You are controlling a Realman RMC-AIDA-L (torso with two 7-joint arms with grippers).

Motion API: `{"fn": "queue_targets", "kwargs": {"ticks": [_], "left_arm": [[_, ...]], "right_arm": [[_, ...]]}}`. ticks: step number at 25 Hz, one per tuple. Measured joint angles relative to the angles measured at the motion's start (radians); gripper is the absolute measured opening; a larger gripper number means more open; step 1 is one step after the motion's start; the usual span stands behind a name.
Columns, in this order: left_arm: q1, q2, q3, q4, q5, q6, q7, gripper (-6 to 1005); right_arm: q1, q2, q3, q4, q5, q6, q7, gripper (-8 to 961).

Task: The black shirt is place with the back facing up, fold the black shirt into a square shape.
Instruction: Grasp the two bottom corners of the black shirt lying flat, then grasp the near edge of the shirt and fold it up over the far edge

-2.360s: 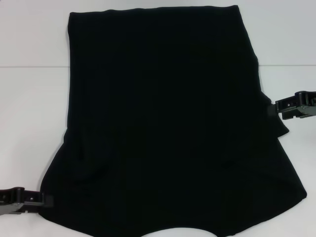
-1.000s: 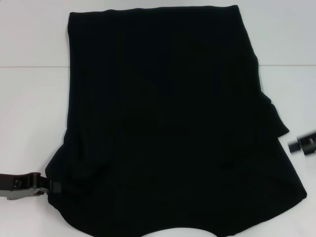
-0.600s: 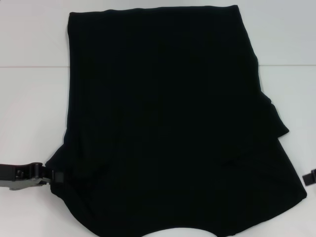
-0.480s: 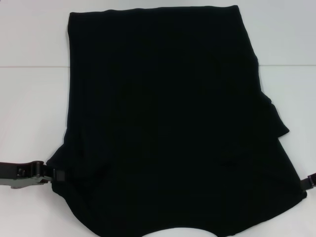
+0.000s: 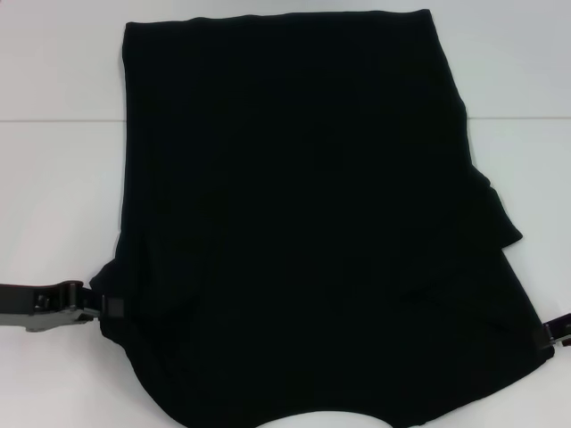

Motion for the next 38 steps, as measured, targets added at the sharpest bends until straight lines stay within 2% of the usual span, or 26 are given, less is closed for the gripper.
{"fn": "queue_targets", "kwargs": {"ticks": [22, 28, 34, 38], "left_arm": [[0.000, 0.001, -0.002, -0.001, -0.015, 0.005, 0.004, 63], [-0.001, 0.002, -0.002, -0.006, -0.015, 0.005, 0.004, 63], [-0.004, 0.003, -0.002, -0.008, -0.015, 0.005, 0.003, 63], [-0.005, 0.004, -0.002, -0.010, -0.015, 0.005, 0.003, 63]], "right_arm": [[0.022, 0.051, -0.030, 0.005, 0.007, 0.035, 0.002, 491], [0.027, 0.054, -0.031, 0.002, 0.061, 0.021, 0.000, 474], [0.026, 0.060, -0.077, 0.007, 0.057, 0.017, -0.002, 458], [0.021, 0.062, -0.071, 0.004, 0.060, 0.013, 0.001, 447]]}}
